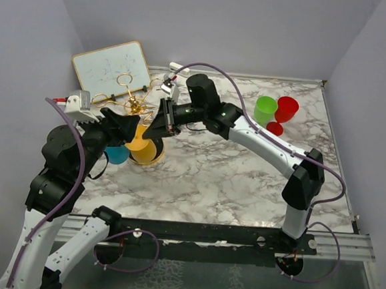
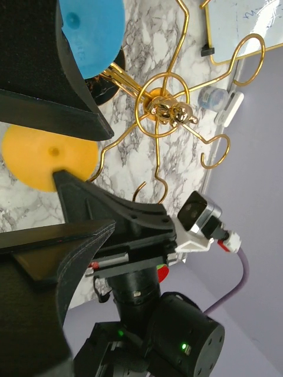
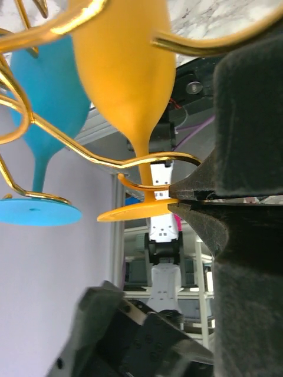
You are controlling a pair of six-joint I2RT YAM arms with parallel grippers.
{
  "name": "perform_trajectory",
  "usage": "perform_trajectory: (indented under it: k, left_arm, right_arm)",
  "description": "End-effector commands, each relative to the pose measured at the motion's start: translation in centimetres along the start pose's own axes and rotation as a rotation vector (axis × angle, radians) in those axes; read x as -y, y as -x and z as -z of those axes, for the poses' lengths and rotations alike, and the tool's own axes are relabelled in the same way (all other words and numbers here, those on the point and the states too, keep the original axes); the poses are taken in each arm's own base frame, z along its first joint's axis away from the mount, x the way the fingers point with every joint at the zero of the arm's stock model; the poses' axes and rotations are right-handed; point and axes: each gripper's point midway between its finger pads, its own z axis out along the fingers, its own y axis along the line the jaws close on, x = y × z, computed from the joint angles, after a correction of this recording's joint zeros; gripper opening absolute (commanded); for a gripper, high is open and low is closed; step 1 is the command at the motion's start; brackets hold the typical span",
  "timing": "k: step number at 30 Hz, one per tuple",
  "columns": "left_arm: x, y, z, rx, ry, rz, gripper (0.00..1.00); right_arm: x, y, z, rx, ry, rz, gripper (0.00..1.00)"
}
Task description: Take the wine glass off the wine glass rack
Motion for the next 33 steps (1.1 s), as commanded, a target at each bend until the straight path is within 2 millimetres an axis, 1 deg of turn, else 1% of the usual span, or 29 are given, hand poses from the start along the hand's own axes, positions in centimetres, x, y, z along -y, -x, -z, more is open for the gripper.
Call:
perform_trajectory:
  k: [1,3,8,11,14,16,18,19,21,23,25,26,27,29,31,32,33]
  left_arm:
    - [1.5,1.7,0.0,0.037,-0.05,0.003,0.58]
    - [1.7,2.0,0.0,0.044,-0.052,0.0,0.58]
    - [2.2,2.6,-0.2,0.049,-0.063,-0.004,0.58]
    - [2.7,2.8,-0.4,0.052,-0.082,0.0,0.58]
    - [3.5,3.0,-0.6,0.044,-0.112,0.006,0.59]
    - [4.2,3.1,-0.8,0.031,-0.14,0.012,0.6]
    - [5.0,3.1,-1.1,0.012,-0.171,0.018,0.61]
    - [5.4,3.0,-1.2,0.001,-0.19,0.019,0.62]
    - [6.3,2.9,-1.6,-0.023,-0.228,0.028,0.64]
    - [7.2,2.7,-2.2,-0.049,-0.265,0.037,0.66]
    - [8.1,2.5,-2.8,-0.078,-0.304,0.048,0.66]
    - [8.7,2.2,-3.0,-0.102,-0.336,0.056,0.67]
    - [9.3,2.0,-3.3,-0.121,-0.36,0.067,0.68]
    - [10.3,1.5,-4.0,-0.17,-0.408,0.092,0.68]
    - [11.2,0.5,-4.9,-0.233,-0.452,0.127,0.69]
    - [11.7,0.2,-5.2,-0.261,-0.477,0.15,0.69]
    - [12.2,0.0,-5.4,-0.279,-0.502,0.174,0.69]
  right_arm:
    - [-1.0,-2.5,2.0,-0.02,0.018,0.075,0.01]
    - [-1.6,-3.0,3.0,-0.001,0.021,0.103,0.01]
    - [-2.0,-4.2,4.9,0.017,-0.016,0.161,0.01]
    - [-2.1,-4.2,6.1,0.055,-0.048,0.212,0.01]
    - [-2.2,-3.5,7.7,0.117,-0.132,0.312,0.01]
    - [-1.6,-2.2,9.5,0.205,-0.248,0.395,0.01]
    - [-0.7,-0.7,12.1,0.305,-0.399,0.482,0.01]
    - [-0.4,0.3,13.7,0.366,-0.477,0.534,0.01]
    - [-0.1,2.2,17.5,0.505,-0.636,0.631,0.01]
    - [0.1,4.0,21.6,0.658,-0.798,0.728,0.01]
    - [0.2,5.0,25.1,0.788,-0.921,0.82,0.01]
    - [-0.3,5.3,26.5,0.837,-0.954,0.886,0.01]
    - [0.2,5.2,27.3,0.862,-0.992,0.946,0.01]
    - [-0.9,5.1,28.6,0.937,-0.992,1.078,0.01]
    - [-1.5,4.5,28.4,0.939,-0.96,1.266,0.01]
    - [-2.2,4.0,28.2,0.944,-0.927,1.377,0.01]
    - [-2.4,3.4,27.6,0.933,-0.894,1.494,0.01]
